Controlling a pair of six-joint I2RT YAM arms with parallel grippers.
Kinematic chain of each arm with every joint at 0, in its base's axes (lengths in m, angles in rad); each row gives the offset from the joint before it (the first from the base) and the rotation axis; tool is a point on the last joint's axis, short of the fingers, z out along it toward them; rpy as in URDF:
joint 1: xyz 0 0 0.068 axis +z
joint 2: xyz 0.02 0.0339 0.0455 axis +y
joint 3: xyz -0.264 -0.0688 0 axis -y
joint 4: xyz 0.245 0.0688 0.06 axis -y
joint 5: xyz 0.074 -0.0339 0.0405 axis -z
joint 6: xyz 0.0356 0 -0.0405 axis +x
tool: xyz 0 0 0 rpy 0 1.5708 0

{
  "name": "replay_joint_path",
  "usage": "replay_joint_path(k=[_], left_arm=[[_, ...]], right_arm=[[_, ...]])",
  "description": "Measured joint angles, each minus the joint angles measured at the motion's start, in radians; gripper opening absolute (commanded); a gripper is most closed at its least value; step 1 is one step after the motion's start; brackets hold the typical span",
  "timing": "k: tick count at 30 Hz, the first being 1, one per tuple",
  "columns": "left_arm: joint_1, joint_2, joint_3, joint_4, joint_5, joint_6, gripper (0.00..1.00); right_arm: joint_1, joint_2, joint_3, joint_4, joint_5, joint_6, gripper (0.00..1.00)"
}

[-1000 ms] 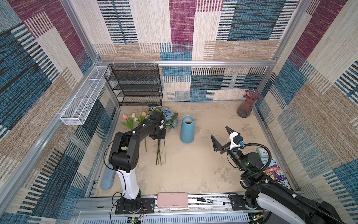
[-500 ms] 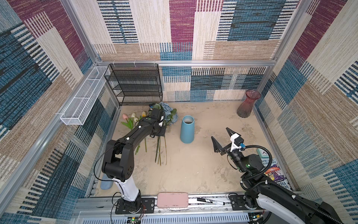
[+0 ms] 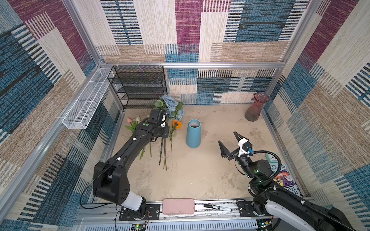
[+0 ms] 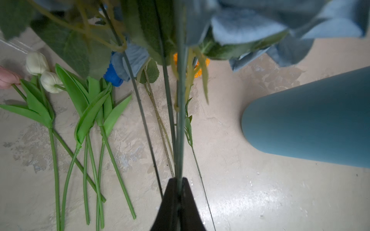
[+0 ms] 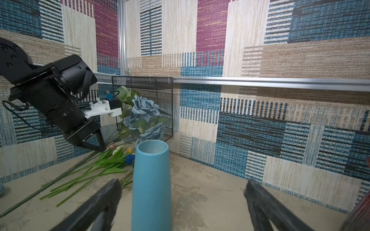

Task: Arrange the flowers into the vase
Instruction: 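Lift the blue roses upright with the left gripper over the light-blue vase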

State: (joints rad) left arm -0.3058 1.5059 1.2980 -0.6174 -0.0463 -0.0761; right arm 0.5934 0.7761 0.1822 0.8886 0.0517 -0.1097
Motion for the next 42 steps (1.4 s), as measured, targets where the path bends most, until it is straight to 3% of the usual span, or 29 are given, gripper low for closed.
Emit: replay_joint_path(k=[16,27,34,42], left_arm=[[-0.006,-0.275,-0.052,0.123,0.159,-0.003,0.0],[-0.011,-0.504,-0.289,0.443,0.362,0.004,0.0],[-0.024,-0.497,-0.304,0.662,0.486,0.016,0.0],[-0.042,-0.352,-0.258,0.954,0.61,0.015,0.0]], right_arm=[[0.0,0.024,0.002,0.012,-0.018,0.0,0.99],[0.0,0.034,0.017,0.027,-0.023,-0.016,0.99],[0.0,0.021,0.039,0.029,-0.033,-0.023,1.0],[0.0,0.023,0.064,0.03,-0.05,-0.023,1.0]])
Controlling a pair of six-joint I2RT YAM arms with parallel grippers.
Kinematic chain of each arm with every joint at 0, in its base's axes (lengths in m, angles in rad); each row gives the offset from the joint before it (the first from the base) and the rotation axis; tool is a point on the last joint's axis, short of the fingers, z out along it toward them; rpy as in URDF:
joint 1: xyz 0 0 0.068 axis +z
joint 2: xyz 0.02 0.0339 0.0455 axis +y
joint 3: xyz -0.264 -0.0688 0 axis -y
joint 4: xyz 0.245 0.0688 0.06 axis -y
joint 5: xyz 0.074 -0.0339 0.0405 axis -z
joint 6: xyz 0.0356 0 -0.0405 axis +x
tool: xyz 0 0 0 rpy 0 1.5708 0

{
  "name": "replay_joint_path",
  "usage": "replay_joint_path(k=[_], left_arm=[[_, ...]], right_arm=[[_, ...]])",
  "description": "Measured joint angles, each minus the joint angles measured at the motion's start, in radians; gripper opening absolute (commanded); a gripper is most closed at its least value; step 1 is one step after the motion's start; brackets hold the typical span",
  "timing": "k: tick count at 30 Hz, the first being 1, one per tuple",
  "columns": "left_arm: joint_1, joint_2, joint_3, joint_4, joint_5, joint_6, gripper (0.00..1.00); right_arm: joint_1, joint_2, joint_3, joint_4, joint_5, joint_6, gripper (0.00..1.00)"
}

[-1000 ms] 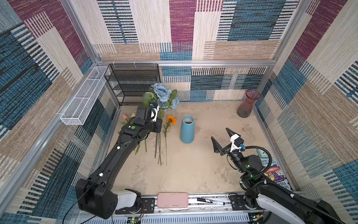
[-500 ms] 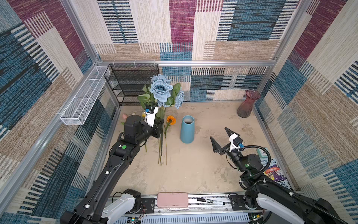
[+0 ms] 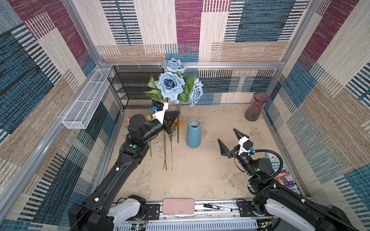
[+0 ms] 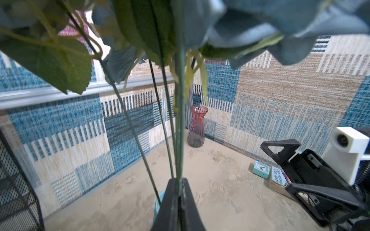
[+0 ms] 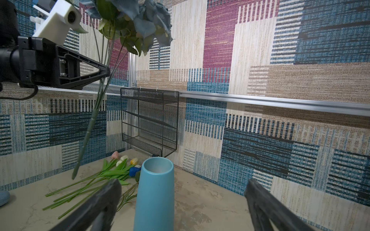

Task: Arrange the flowers into the vase
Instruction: 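Lift the blue roses upright with the left gripper over the light-blue vase, then lower the blue rose stems into the light-blue vase with the left gripper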

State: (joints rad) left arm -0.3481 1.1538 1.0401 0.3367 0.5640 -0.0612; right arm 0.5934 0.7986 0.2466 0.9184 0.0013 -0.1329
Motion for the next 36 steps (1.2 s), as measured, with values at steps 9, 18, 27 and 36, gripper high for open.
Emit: replay_joint_path(k=[9,18,27,36], left_arm=[[-0.034,0.201,0.154,0.256,0.098,-0.024,0.0],[-0.054,0.345,0.237,0.364,0.12,-0.075,0.0],[-0.067,0.404,0.248,0.374,0.122,-0.078,0.0],[-0.076,0.433,0.174,0.406,0.114,-0.078,0.0]], right_arm=[[0.0,0.018,0.013,-0.003,-0.01,0.0,1.0],[0.0,0.042,0.032,-0.004,-0.021,0.0,1.0],[0.0,0.064,0.043,-0.003,-0.028,0.0,1.0],[0.0,0.079,0.046,-0.003,-0.028,-0.004,1.0]])
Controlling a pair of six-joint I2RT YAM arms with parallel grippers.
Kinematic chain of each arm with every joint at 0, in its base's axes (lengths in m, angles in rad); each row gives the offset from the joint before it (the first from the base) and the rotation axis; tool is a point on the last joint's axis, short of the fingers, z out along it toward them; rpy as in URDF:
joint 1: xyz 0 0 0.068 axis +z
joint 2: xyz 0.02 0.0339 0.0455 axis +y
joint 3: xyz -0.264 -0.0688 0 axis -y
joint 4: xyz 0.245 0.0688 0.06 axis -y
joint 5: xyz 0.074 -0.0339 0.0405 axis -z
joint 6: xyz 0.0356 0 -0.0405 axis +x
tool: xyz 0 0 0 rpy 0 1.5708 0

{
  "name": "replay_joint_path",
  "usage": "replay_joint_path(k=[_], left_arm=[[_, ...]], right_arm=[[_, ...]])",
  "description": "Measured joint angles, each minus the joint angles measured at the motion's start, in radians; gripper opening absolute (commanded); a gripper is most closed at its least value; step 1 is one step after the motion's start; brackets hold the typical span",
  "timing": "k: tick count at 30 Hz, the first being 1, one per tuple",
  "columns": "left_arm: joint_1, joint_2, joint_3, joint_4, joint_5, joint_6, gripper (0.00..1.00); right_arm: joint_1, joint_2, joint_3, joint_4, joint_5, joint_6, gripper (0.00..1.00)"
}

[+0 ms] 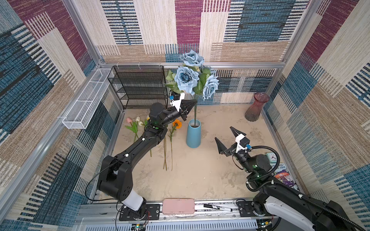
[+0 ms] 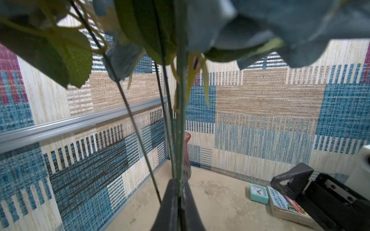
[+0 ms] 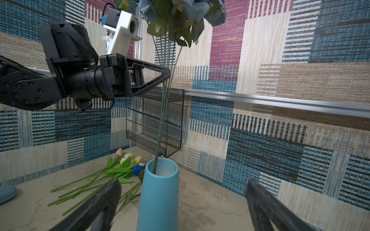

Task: Arrange the flowers into the vase
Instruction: 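Lower the blue rose stems into the light-blue vase with the left gripper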

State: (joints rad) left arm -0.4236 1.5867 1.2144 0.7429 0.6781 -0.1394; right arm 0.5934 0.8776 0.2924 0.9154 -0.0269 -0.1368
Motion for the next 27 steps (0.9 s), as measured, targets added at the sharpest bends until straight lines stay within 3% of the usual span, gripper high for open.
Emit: replay_joint_path(k=[16,27], left_arm=[[-0.035,0.011,-0.183,0.032,-0.096,0.019,0.0],[-0.059,0.012,-0.219,0.014,-0.18,0.045,0.0]], right_arm=[[0.0,0.112,0.007,0.012,0.011,0.001,1.0],[0.0,0.132,0.027,0.006,0.057,0.005,1.0]])
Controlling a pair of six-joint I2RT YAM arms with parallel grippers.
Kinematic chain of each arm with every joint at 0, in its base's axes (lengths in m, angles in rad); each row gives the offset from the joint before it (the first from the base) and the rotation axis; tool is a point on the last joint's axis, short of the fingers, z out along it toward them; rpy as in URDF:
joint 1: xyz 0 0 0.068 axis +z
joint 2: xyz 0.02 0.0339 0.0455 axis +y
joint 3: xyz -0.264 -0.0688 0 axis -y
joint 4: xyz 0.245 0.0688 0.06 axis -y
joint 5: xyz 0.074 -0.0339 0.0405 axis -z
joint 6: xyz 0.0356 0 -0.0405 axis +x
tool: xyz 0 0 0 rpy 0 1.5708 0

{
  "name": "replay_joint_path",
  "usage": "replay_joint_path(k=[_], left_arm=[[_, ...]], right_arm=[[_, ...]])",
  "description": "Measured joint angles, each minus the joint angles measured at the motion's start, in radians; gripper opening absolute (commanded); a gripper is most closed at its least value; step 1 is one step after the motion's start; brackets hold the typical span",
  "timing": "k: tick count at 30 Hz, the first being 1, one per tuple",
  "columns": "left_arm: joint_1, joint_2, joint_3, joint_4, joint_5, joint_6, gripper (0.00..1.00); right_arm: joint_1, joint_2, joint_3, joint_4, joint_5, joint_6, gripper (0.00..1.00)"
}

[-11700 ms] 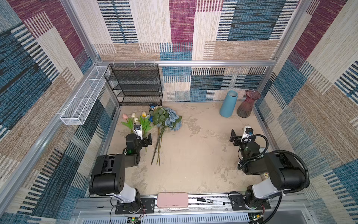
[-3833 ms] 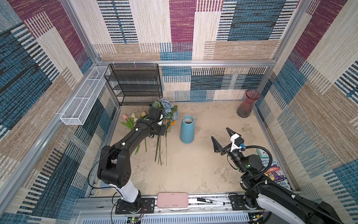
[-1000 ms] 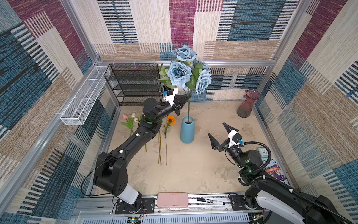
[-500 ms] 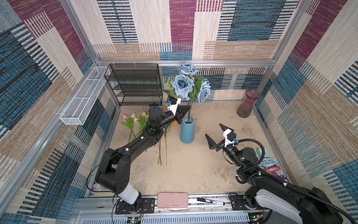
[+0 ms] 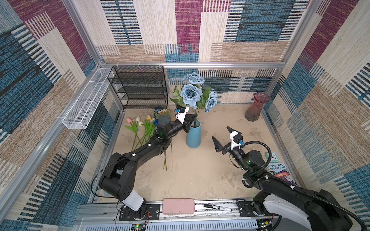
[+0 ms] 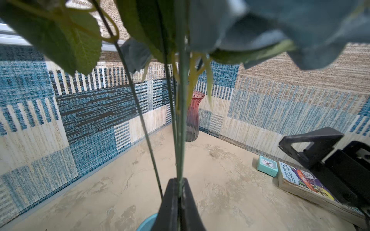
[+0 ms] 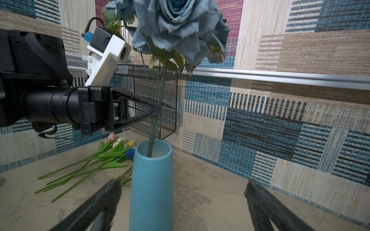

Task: Arrange the flowers into the vase
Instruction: 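Lower the blue rose stems into the light-blue vase with the left gripper, then open the left gripper and draw it back from the vase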

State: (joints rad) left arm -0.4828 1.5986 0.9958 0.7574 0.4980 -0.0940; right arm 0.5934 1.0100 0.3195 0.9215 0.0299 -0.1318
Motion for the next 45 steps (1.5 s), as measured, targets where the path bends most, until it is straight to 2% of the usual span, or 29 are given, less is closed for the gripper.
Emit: replay_joint_path(k=[5,7,9,11,13,16,22,24,26,27,31,34,45], left_arm=[[-0.009,0.008,0.0,-0.033,-0.03,0.023,0.0],[-0.013,0.01,0.001,-0.043,-0.045,0.029,0.06],[-0.015,0.011,0.002,-0.059,-0.05,0.038,0.06],[-0.017,0.011,0.003,-0.073,-0.05,0.043,0.14],[-0.019,0.011,0.004,-0.084,-0.055,0.048,0.15],[-0.027,0.007,0.005,-0.113,-0.072,0.058,0.31],[-0.036,-0.021,0.01,-0.169,-0.076,0.073,0.46],[-0.036,-0.034,0.01,-0.193,-0.079,0.079,0.47],[-0.036,-0.054,0.003,-0.21,-0.085,0.089,0.57],[-0.036,-0.065,0.002,-0.22,-0.097,0.094,0.59],[-0.036,-0.114,0.001,-0.255,-0.102,0.107,0.88],[-0.036,-0.144,0.0,-0.264,-0.103,0.113,0.99],[-0.036,-0.261,-0.026,-0.312,-0.128,0.119,1.0]], right_arm=[[0.0,0.019,0.014,-0.005,0.021,0.004,1.0],[0.0,0.024,0.015,-0.005,0.026,0.005,1.0],[0.0,0.027,0.015,-0.007,0.032,0.01,1.0],[0.0,0.028,0.015,-0.007,0.033,0.011,1.0],[0.0,0.028,0.015,-0.007,0.033,0.014,1.0],[-0.002,0.025,0.015,-0.007,0.034,0.015,1.0],[-0.002,0.018,0.014,-0.007,0.038,0.015,1.0],[-0.002,0.018,0.014,-0.007,0.042,0.015,1.0],[-0.002,0.018,0.014,-0.006,0.042,0.015,1.0],[-0.002,0.019,0.014,-0.006,0.045,0.015,1.0],[-0.004,0.032,0.019,-0.009,0.052,0.015,1.0],[-0.006,0.048,0.038,-0.016,0.058,0.015,1.0],[-0.018,0.11,0.117,-0.053,0.058,0.023,1.0]])
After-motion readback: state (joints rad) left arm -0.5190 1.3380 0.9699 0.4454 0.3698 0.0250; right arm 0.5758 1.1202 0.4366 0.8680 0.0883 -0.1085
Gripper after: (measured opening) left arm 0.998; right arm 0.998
